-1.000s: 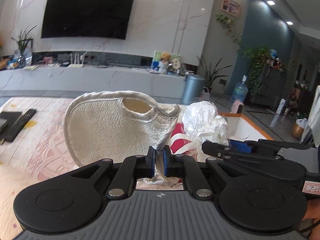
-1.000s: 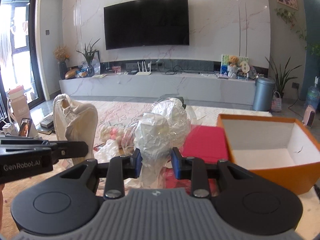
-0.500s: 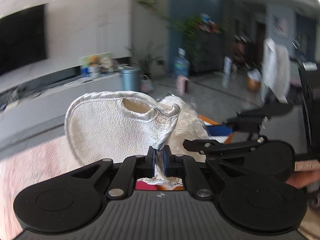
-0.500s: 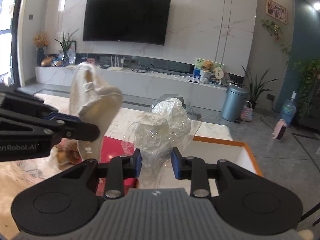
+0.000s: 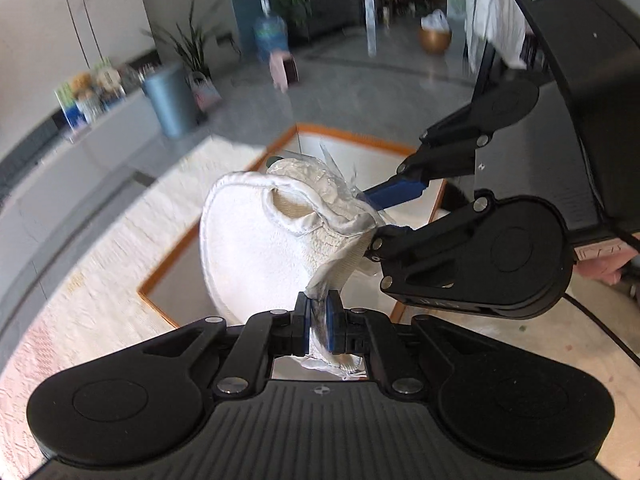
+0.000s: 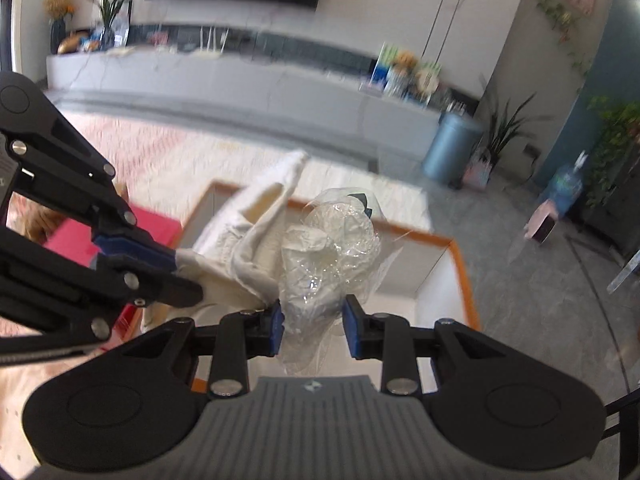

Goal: Organize soft objects
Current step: 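Lift the bath mitt with the left gripper and release it into the orange box, then bring the left gripper back over the remaining soft items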

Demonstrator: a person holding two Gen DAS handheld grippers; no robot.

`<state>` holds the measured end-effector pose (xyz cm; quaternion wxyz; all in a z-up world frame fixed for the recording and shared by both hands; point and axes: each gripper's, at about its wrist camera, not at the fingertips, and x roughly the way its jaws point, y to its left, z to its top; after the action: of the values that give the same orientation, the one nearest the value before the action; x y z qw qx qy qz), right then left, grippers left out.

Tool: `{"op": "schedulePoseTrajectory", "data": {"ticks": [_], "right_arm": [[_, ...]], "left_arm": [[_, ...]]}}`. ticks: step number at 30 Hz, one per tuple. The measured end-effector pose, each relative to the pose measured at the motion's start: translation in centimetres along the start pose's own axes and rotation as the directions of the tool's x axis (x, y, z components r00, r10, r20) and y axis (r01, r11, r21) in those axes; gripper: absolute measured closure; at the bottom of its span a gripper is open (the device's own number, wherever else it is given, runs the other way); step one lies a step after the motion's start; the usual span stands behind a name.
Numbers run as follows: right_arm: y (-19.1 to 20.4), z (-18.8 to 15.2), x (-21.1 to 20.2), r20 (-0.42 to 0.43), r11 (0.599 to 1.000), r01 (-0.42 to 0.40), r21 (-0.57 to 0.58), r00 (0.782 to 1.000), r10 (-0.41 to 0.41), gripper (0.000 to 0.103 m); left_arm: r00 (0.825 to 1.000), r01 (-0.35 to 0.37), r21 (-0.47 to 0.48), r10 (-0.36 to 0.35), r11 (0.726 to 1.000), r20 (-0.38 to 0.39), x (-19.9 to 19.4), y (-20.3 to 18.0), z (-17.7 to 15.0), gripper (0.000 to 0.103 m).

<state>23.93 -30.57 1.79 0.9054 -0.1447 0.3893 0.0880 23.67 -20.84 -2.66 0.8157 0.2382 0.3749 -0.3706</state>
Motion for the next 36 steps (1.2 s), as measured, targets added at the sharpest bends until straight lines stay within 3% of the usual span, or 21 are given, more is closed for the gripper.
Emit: {"op": "schedulePoseTrajectory", "data": {"ticks": [7,14,20,24,29,31,36], "right_arm": [[-0.7,-0.2,4.9,-0.146,0.996,-0.087,-0.007,0.986,0.085,0.073],[-1.0,-0.4,8.1,-0.285,0.981,-0.185,0.049,0.939,0.192,0.072],[-0.3,-0.7,9.1,-0.356,0.977,-0.206,0.046,0.911,0.209,0.068],[0.3,-0.4,8.8,-0.362,0.982,-0.189,0.016,0.914,0.182,0.061],[-0.1,0.1,7.4,-0.355,0.989,-0.145,-0.009,0.926,0.132,0.041],[-0.2,0.2,6.5,-0.350,0.993,-0.119,-0.024,0.931,0.103,0.033],[-0.3,0.2,3.7,-0.324,0.997,-0.070,-0.030,0.944,0.057,0.028]], "left_arm": [[0.993,0.035,-0.073,-0.043,0.997,-0.114,3.7,2.3,-1.3,0.095],[0.977,0.073,-0.196,-0.109,0.978,-0.184,4.9,3.7,-2.0,0.092],[0.974,0.072,-0.224,-0.116,0.972,-0.192,4.6,3.3,-2.6,0.086],[0.977,0.067,-0.238,-0.112,0.969,-0.183,3.9,3.2,-2.8,0.075],[0.987,0.069,-0.251,-0.103,0.965,-0.125,1.7,3.0,-3.2,0.058],[0.990,0.076,-0.262,-0.105,0.962,-0.096,0.6,2.9,-3.4,0.055],[0.997,0.072,-0.289,-0.079,0.955,-0.012,-3.3,2.6,-4.5,0.051]]}}
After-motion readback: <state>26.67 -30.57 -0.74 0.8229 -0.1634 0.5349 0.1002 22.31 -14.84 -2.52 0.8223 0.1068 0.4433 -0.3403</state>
